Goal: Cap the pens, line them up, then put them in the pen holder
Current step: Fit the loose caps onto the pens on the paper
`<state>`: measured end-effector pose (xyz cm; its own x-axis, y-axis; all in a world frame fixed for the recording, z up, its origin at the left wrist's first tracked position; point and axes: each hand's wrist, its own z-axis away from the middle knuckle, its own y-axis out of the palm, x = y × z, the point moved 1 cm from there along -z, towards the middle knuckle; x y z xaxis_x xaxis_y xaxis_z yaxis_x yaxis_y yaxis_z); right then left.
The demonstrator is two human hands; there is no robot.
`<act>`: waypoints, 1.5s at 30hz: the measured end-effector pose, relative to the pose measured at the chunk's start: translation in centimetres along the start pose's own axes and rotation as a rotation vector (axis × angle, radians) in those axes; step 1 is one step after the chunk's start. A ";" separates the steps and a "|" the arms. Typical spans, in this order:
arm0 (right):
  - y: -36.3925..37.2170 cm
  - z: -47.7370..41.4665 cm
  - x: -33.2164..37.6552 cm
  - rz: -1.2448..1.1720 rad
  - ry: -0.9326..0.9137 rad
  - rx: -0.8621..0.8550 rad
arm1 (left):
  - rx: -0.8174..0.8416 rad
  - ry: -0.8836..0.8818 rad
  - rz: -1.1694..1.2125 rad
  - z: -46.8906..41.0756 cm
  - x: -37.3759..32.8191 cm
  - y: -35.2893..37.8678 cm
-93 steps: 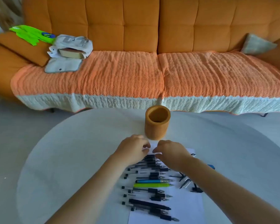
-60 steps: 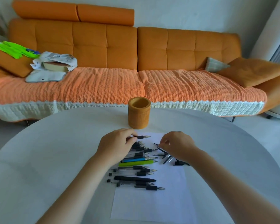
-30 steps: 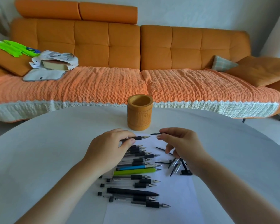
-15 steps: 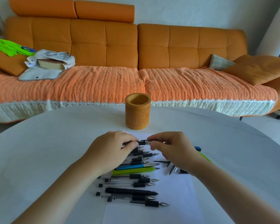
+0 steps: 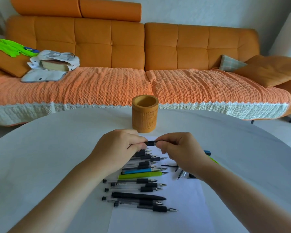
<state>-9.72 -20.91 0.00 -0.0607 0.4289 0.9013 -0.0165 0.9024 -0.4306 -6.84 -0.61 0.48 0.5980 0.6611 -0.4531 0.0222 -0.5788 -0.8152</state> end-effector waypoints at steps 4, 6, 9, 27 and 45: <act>-0.1 -0.2 0.2 0.003 0.032 0.032 | 0.007 0.015 0.010 -0.4 0.1 -0.4; -0.1 -0.4 0.2 0.152 -0.055 0.020 | 0.006 -0.001 0.053 -0.7 0.3 -0.5; -0.1 -0.9 0.4 0.177 -0.046 0.023 | -0.043 0.045 0.035 -1.0 0.4 -0.2; -0.9 -5.2 -4.1 0.447 0.062 -0.176 | 0.053 -0.085 -0.211 -1.3 3.8 2.8; -1.9 -3.8 -3.4 0.845 -0.148 -0.095 | 0.114 -0.196 -0.241 -1.4 3.5 3.1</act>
<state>-5.65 -23.86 -2.04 -0.1442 0.9542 0.2621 0.1758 0.2854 -0.9422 -3.60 -0.73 -3.10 0.4203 0.8583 -0.2943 0.0481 -0.3450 -0.9374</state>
